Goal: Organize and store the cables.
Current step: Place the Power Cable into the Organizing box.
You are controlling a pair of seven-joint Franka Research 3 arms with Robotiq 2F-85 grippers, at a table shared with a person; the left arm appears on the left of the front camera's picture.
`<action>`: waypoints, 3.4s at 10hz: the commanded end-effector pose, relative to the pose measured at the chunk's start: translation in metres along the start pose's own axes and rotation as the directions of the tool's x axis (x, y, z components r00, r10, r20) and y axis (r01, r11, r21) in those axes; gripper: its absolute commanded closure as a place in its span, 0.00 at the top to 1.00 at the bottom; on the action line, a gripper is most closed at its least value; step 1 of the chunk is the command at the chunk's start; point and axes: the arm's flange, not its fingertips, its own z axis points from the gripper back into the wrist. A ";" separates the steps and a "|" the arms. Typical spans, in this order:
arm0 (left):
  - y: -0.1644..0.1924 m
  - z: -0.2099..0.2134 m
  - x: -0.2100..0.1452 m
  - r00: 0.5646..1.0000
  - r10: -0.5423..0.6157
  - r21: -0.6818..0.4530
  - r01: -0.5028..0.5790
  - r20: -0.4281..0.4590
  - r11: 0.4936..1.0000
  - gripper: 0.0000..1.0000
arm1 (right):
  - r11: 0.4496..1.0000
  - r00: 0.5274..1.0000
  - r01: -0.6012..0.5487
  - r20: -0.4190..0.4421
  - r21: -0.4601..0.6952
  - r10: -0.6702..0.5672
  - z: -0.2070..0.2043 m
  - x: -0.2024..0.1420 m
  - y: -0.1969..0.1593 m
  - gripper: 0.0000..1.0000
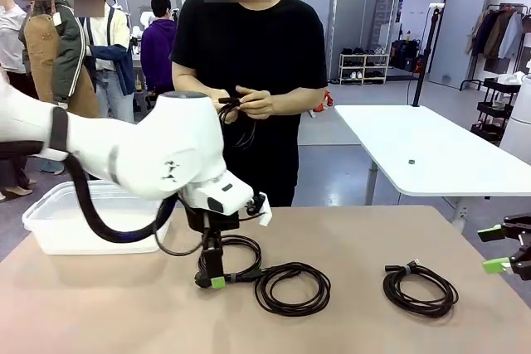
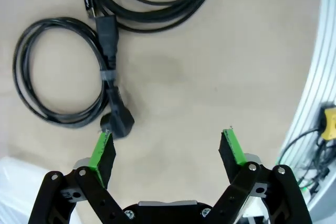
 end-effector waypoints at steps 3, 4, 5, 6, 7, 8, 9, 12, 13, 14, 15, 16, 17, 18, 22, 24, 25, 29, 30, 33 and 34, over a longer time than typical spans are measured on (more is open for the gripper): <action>0.028 -0.029 0.038 0.999 0.014 -0.001 -0.014 -0.044 1.000 1.00 | 1.000 1.000 0.012 0.012 -0.007 -0.012 0.001 0.003 0.000 1.00; 0.031 -0.035 0.039 0.999 -0.022 0.017 0.022 -0.042 1.000 1.00 | 1.000 1.000 0.012 0.012 -0.007 -0.012 0.001 0.003 0.000 1.00; 0.036 -0.040 0.038 0.999 -0.032 0.035 0.034 -0.040 0.999 1.00 | 1.000 1.000 0.012 0.012 -0.007 -0.012 0.001 0.003 0.000 1.00; 0.039 -0.047 0.035 0.998 -0.063 0.052 0.065 -0.031 0.997 1.00 | 1.000 1.000 0.012 0.012 -0.007 -0.012 0.001 0.003 0.000 1.00; 0.043 -0.056 0.033 0.996 -0.080 0.062 0.081 -0.029 0.995 1.00 | 1.000 1.000 0.012 0.012 -0.007 -0.012 0.001 0.003 0.000 1.00; 0.049 -0.068 0.031 0.995 -0.097 0.069 0.099 -0.033 0.993 1.00 | 1.000 1.000 0.012 0.012 -0.007 -0.012 0.001 0.003 0.000 1.00; 0.053 -0.072 0.030 0.995 -0.099 0.062 0.100 -0.019 0.993 1.00 | 1.000 1.000 0.012 0.012 -0.007 -0.012 0.001 0.003 0.000 1.00; 0.058 -0.088 0.026 0.996 -0.082 0.047 0.084 -0.027 0.995 1.00 | 1.000 1.000 0.012 0.012 -0.007 -0.012 0.001 0.003 0.000 1.00; 0.057 -0.093 0.024 0.996 -0.084 0.046 0.085 -0.020 0.995 1.00 | 1.000 1.000 0.012 0.012 -0.007 -0.012 0.001 0.003 0.000 1.00; 0.058 -0.096 0.023 0.997 -0.080 0.038 0.081 -0.019 0.996 1.00 | 1.000 1.000 0.012 0.012 -0.007 -0.012 0.001 0.003 0.000 1.00; 0.058 -0.095 0.024 0.996 -0.083 0.034 0.083 -0.017 0.996 0.70 | 1.000 1.000 0.012 0.012 -0.007 -0.012 0.001 0.003 0.000 1.00; 0.059 -0.094 0.025 0.996 -0.094 0.025 0.094 -0.006 0.995 0.41 | 1.000 1.000 0.012 0.012 -0.007 -0.012 0.001 0.003 0.000 1.00; 0.058 -0.098 0.023 0.996 -0.093 0.012 0.093 -0.015 0.996 0.10 | 1.000 1.000 0.012 0.012 -0.007 -0.012 0.001 0.003 0.000 1.00; 0.056 -0.095 0.022 0.995 -0.099 0.002 0.099 -0.006 0.995 0.00 | 1.000 1.000 0.012 0.012 -0.007 -0.012 0.001 0.003 0.000 1.00; 0.056 -0.070 0.024 0.995 -0.090 -0.007 0.090 -0.048 0.996 0.00 | 1.000 1.000 0.012 0.012 -0.007 -0.012 0.001 0.003 0.000 1.00; 0.056 -0.057 0.022 0.993 -0.108 -0.027 0.107 -0.038 0.994 0.00 | 1.000 1.000 0.012 0.012 -0.007 -0.012 0.001 0.003 0.000 1.00; 0.055 -0.052 0.024 0.993 -0.110 -0.029 0.109 -0.038 0.994 0.00 | 1.000 1.000 0.012 0.012 -0.007 -0.012 0.001 0.003 0.000 1.00; 0.031 0.014 0.008 0.984 -0.177 0.051 0.177 -0.018 0.983 0.00 | 1.000 1.000 0.012 0.012 -0.007 -0.012 0.001 0.003 0.000 1.00; 0.022 0.032 0.000 0.979 -0.200 0.074 0.202 -0.037 0.977 0.00 | 1.000 1.000 0.012 0.012 -0.007 -0.012 0.001 0.003 0.000 1.00; 0.000 0.060 -0.011 0.976 -0.211 0.123 0.215 -0.050 0.969 0.00 | 1.000 1.000 0.012 0.012 -0.007 -0.012 0.001 0.003 0.000 1.00; -0.008 0.065 -0.014 0.977 -0.206 0.148 0.211 -0.045 0.966 0.00 | 1.000 1.000 0.012 0.012 -0.007 -0.012 0.001 0.003 0.000 1.00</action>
